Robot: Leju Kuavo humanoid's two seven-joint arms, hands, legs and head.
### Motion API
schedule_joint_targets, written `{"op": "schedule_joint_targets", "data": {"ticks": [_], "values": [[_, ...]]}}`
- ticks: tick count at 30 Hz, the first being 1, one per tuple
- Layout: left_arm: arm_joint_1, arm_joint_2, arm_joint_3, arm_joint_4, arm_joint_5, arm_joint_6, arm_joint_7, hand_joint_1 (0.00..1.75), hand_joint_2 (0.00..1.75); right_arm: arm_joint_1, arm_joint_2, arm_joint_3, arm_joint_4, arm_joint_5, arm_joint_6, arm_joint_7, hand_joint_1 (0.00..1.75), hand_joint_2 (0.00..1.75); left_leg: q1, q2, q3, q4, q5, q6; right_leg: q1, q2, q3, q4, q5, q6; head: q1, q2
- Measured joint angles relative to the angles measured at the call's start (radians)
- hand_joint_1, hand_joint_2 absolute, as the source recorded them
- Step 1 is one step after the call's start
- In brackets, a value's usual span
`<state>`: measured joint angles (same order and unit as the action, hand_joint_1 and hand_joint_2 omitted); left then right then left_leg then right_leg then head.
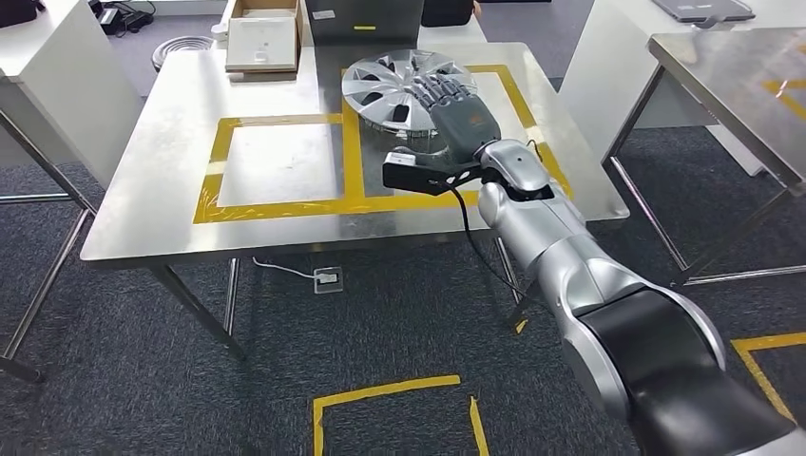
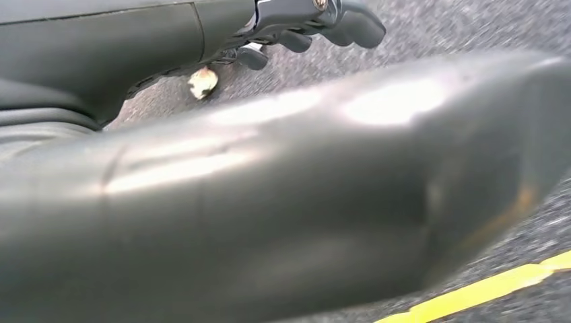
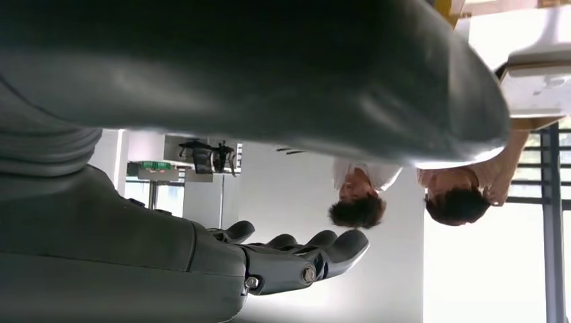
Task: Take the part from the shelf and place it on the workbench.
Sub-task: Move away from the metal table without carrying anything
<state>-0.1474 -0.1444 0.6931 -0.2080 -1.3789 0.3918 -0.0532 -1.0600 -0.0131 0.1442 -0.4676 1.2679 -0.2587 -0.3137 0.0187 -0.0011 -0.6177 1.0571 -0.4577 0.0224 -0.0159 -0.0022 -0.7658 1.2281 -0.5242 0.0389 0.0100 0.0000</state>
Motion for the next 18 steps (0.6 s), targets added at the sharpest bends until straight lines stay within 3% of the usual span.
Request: {"op": "schedule_joint_targets", "data": {"ticks": [1, 2, 3, 5, 7, 9, 11, 12, 13, 15, 16, 17, 18], "values": [[0.000, 0.000, 0.000, 0.000, 0.002, -0.002, 0.005, 0.00, 0.00, 0.002, -0.001, 0.001, 0.004, 0.006, 0.017, 0.002, 0.00, 0.00, -0.002, 0.000, -0.016, 0.000, 0.013, 0.002, 0.001, 0.000, -0.009, 0.059, -0.026, -0.001, 0.000, 0.000], [0.001, 0.000, 0.000, 0.000, 0.003, -0.004, 0.008, 0.00, 0.00, 0.006, -0.003, 0.001, 0.009, 0.012, 0.033, 0.005, 0.00, 0.00, -0.003, 0.000, -0.033, 0.001, 0.025, 0.002, 0.003, 0.001, -0.004, 0.092, -0.029, -0.003, 0.000, 0.000], [0.001, 0.000, 0.000, 0.000, 0.004, -0.006, 0.011, 0.00, 0.00, 0.009, -0.005, 0.002, 0.014, 0.017, 0.045, 0.008, 0.00, 0.00, -0.004, 0.000, -0.048, 0.001, 0.038, 0.002, 0.005, 0.001, 0.019, 0.091, -0.012, -0.008, 0.000, 0.000], [0.002, -0.001, 0.000, 0.000, 0.004, -0.008, 0.012, 0.00, 0.00, 0.011, -0.007, 0.004, 0.019, 0.021, 0.061, 0.013, 0.00, 0.00, -0.006, 0.000, -0.076, 0.001, 0.062, 0.000, 0.014, 0.002, 0.111, -0.004, 0.025, -0.025, 0.000, 0.000], [0.002, -0.004, 0.000, 0.000, 0.004, -0.008, 0.011, 0.00, 0.00, 0.008, -0.010, 0.005, 0.020, 0.022, 0.071, 0.015, 0.00, 0.00, -0.007, 0.001, -0.090, -0.001, 0.084, -0.009, 0.025, 0.001, 0.204, -0.137, 0.012, -0.040, -0.001, 0.000], [0.003, -0.006, -0.001, -0.001, 0.004, -0.009, 0.010, 0.00, 0.00, 0.007, -0.012, 0.006, 0.023, 0.026, 0.079, 0.017, 0.00, 0.00, -0.003, 0.003, -0.092, -0.011, 0.105, -0.022, 0.034, 0.001, 0.232, -0.197, -0.001, -0.048, 0.002, 0.000], [0.005, -0.006, -0.001, 0.000, 0.005, -0.009, 0.009, 0.00, 0.00, 0.008, -0.015, 0.008, 0.028, 0.028, 0.085, 0.017, 0.00, 0.00, -0.002, 0.002, -0.095, -0.019, 0.114, -0.034, 0.030, -0.001, 0.223, -0.210, 0.024, -0.054, 0.005, 0.000], [0.006, -0.006, -0.001, 0.000, 0.006, -0.009, 0.007, 0.00, 0.00, 0.009, -0.016, 0.008, 0.030, 0.028, 0.087, 0.018, 0.00, 0.00, -0.003, 0.001, -0.102, -0.006, 0.093, -0.038, 0.026, -0.003, 0.217, -0.215, 0.039, -0.060, 0.004, 0.000], [0.007, -0.006, -0.001, 0.000, 0.006, -0.009, 0.006, 0.00, 0.00, 0.010, -0.017, 0.009, 0.032, 0.028, 0.089, 0.018, 0.00, 0.00, -0.003, 0.000, -0.113, 0.025, 0.053, -0.042, 0.021, -0.005, 0.207, -0.220, 0.055, -0.064, 0.004, 0.000], [0.007, -0.005, -0.001, 0.000, 0.007, -0.009, 0.004, 0.00, 0.00, 0.012, -0.018, 0.009, 0.037, 0.028, 0.090, 0.019, 0.00, 0.00, -0.001, -0.001, -0.138, 0.138, -0.049, -0.050, 0.018, -0.006, 0.178, -0.221, 0.082, -0.069, 0.002, 0.000], [0.007, -0.005, -0.001, 0.000, 0.007, -0.009, 0.003, 0.00, 0.00, 0.015, -0.018, 0.009, 0.039, 0.028, 0.091, 0.019, 0.00, 0.00, 0.000, -0.001, -0.145, 0.198, -0.077, -0.055, 0.018, -0.006, 0.163, -0.220, 0.095, -0.068, 0.003, 0.000], [0.007, -0.005, -0.001, 0.000, 0.007, -0.009, 0.002, 0.00, 0.00, 0.018, -0.018, 0.009, 0.042, 0.028, 0.092, 0.019, 0.00, 0.00, 0.002, -0.001, -0.143, 0.239, -0.082, -0.059, 0.017, -0.006, 0.146, -0.220, 0.108, -0.066, 0.003, 0.000], [0.007, -0.005, -0.001, 0.000, 0.007, -0.009, 0.002, 0.00, 0.00, 0.021, -0.018, 0.009, 0.043, 0.027, 0.094, 0.018, 0.00, 0.00, 0.003, -0.001, -0.128, 0.251, -0.067, -0.062, 0.016, -0.006, 0.129, -0.218, 0.121, -0.064, 0.003, 0.000]]}}
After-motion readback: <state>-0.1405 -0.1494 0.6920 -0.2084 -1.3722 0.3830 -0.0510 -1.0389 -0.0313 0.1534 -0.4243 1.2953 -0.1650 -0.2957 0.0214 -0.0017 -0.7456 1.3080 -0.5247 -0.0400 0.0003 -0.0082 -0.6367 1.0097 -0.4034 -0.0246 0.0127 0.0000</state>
